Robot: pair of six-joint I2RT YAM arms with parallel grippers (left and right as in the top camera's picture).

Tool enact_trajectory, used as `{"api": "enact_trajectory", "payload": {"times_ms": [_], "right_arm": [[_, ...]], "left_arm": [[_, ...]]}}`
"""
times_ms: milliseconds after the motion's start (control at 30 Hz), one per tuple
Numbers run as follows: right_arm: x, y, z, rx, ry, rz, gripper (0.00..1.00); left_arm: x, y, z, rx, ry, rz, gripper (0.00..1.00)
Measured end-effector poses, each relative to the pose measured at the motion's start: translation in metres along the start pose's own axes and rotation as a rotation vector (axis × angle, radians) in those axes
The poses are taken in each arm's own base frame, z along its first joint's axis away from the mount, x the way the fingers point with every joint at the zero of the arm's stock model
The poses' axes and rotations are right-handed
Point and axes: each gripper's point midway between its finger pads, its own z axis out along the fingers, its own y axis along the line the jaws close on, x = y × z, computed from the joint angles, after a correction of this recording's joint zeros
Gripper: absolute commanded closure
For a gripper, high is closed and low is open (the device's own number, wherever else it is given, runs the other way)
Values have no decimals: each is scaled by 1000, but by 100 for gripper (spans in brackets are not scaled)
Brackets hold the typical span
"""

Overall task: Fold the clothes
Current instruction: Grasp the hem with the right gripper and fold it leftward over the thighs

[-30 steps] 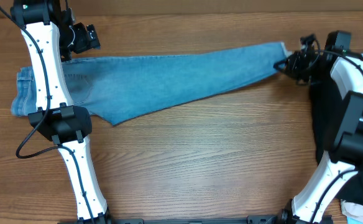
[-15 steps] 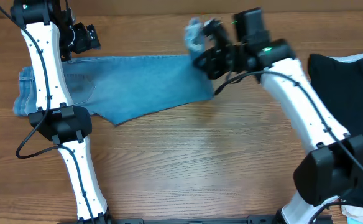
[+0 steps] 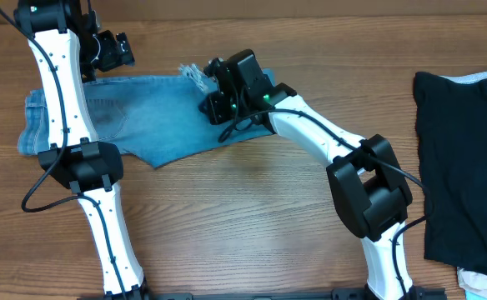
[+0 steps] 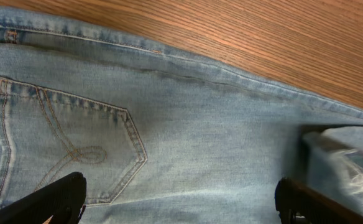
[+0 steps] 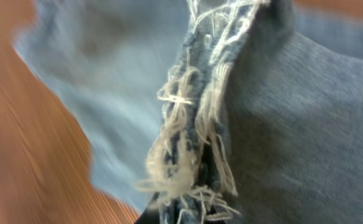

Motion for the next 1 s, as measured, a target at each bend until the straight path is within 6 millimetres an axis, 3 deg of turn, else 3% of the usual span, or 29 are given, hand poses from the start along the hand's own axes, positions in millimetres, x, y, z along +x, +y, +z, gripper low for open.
{"api": "enact_trajectory", "payload": {"times_ms": [167, 267, 567, 867, 1000], "right_arm": [[-11, 13, 3, -23, -49, 84, 96], [-11, 13, 4, -17, -50, 103, 96], [-4, 44, 19, -6, -60, 58, 96], [-12, 43, 19, 12, -98, 72, 96], [-5, 40, 34, 11, -94, 90, 96]], "left_arm": [[0, 0, 0, 0, 0, 0, 0], [0, 0, 0, 0, 0, 0, 0], [0, 0, 0, 0, 0, 0, 0], [0, 0, 0, 0, 0, 0, 0], [0, 0, 0, 0, 0, 0, 0]]}}
